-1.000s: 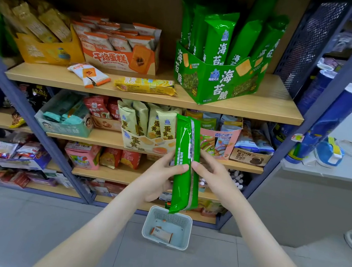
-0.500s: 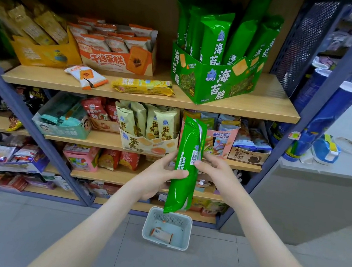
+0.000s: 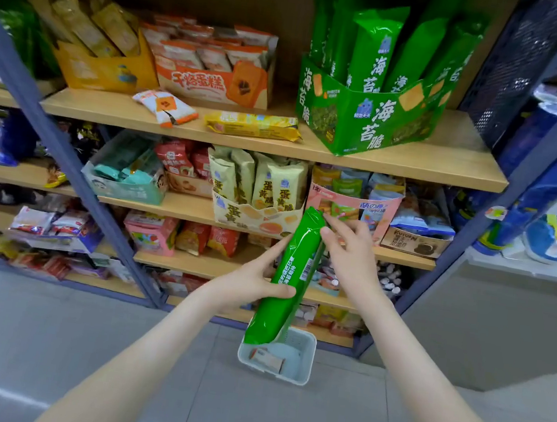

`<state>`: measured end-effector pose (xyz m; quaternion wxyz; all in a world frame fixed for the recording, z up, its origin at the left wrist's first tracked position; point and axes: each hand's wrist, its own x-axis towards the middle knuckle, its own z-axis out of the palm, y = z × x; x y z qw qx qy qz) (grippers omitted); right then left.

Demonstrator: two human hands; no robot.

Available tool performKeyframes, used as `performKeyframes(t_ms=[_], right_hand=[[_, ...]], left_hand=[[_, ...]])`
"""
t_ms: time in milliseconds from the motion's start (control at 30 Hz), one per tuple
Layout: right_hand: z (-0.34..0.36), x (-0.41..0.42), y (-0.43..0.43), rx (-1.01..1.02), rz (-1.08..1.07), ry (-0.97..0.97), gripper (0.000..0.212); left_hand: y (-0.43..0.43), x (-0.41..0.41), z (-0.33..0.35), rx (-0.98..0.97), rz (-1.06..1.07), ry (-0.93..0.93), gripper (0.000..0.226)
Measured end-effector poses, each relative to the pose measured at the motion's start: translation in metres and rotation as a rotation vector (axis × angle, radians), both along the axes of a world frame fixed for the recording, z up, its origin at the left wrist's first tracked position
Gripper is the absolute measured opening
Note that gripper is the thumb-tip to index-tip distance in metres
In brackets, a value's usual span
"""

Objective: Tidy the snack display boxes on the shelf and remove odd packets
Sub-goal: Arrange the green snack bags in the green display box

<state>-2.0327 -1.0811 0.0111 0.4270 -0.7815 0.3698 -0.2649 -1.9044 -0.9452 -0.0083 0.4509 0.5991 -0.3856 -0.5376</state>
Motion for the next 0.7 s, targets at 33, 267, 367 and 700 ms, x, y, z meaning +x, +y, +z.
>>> performKeyframes(t_ms=[33, 267, 367, 700], right_hand=[[-0.004, 0.002, 0.003, 0.008, 0.041, 0.037, 0.038], [-0.038, 0.026, 0.046, 0.048, 0.22, 0.154, 0.034], [-0.052, 0.033, 0.06, 0.081, 0.236, 0.179, 0.031], [-0.098, 0.043, 0.08, 0.004, 0.397, 0.414, 0.023]], left_hand=[[0.004, 0.0, -0.003, 0.007, -0.012, -0.028, 0.091], [0.027, -0.002, -0.033, 0.144, 0.209, -0.289, 0.083], [0.034, 0.001, -0.047, 0.179, 0.3, -0.38, 0.067], [0.068, 0.011, -0.092, 0.255, 0.206, -0.214, 0.09]])
